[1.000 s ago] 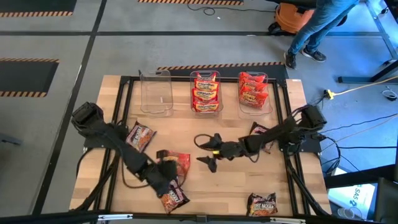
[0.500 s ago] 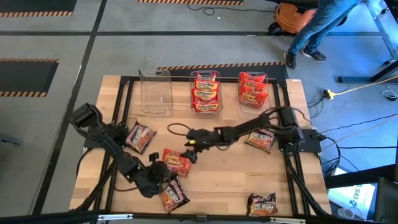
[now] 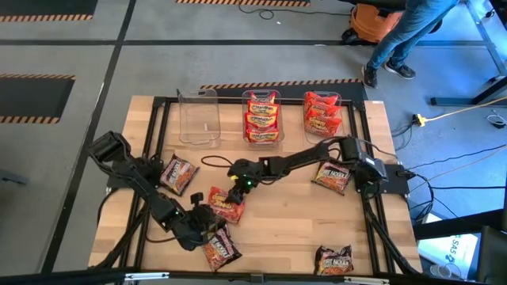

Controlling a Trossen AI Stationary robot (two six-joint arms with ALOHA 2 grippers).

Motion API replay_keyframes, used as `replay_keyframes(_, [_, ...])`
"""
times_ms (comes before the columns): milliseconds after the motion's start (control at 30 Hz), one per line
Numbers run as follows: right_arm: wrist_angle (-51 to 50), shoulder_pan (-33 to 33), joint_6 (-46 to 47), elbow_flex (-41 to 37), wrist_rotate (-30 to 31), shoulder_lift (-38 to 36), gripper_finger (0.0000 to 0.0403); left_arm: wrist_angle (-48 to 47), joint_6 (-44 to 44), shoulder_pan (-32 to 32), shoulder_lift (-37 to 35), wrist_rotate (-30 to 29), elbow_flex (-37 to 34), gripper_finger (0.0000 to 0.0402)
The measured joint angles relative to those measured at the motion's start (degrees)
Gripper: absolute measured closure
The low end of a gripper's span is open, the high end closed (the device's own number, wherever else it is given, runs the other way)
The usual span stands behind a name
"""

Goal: Sort Maruchan noodles
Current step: Put the orange noodle pack into the right transparent bin

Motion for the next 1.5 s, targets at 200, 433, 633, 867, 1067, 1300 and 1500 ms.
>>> replay_keyframes(200, [0.44,0.25,1.41,0.77,-2.80,1.02,0.0075,-0.27,2.29,0.61,0.07,-1.40,-0.05,0.0296])
replay_keyframes(433, [1.64,1.42,2.74,0.68,-4.06,1.18,0.0075,-0.17,3.89,3.52,0.09,-1.76,-0.05,0.0296])
replay_keyframes(633, [1.58,2.03,1.33,0.58,-3.61,1.20,0.0114,0.06,4.93,5.28,0.09,-1.83,-0.04,0.0296])
replay_keyframes(867, [2.82,2.08,-1.39,0.42,-2.81,1.40,0.0244,0.25,4.93,4.72,-0.03,-1.35,-0.01,0.0296])
replay_keyframes(1067, [3.59,2.19,-5.06,0.49,-3.45,1.36,0.0334,-4.49,4.95,2.63,-0.13,-0.31,3.47,0.0296])
replay_keyframes(1300, [-3.28,2.20,-10.89,0.47,-2.63,-2.72,0.0358,-14.23,3.51,-0.33,-0.13,1.39,8.54,0.0296])
replay_keyframes(1500, [-14.85,2.19,-17.78,0.51,1.47,-9.05,0.0353,-15.88,3.32,-2.11,-0.13,1.38,10.89,0.0296])
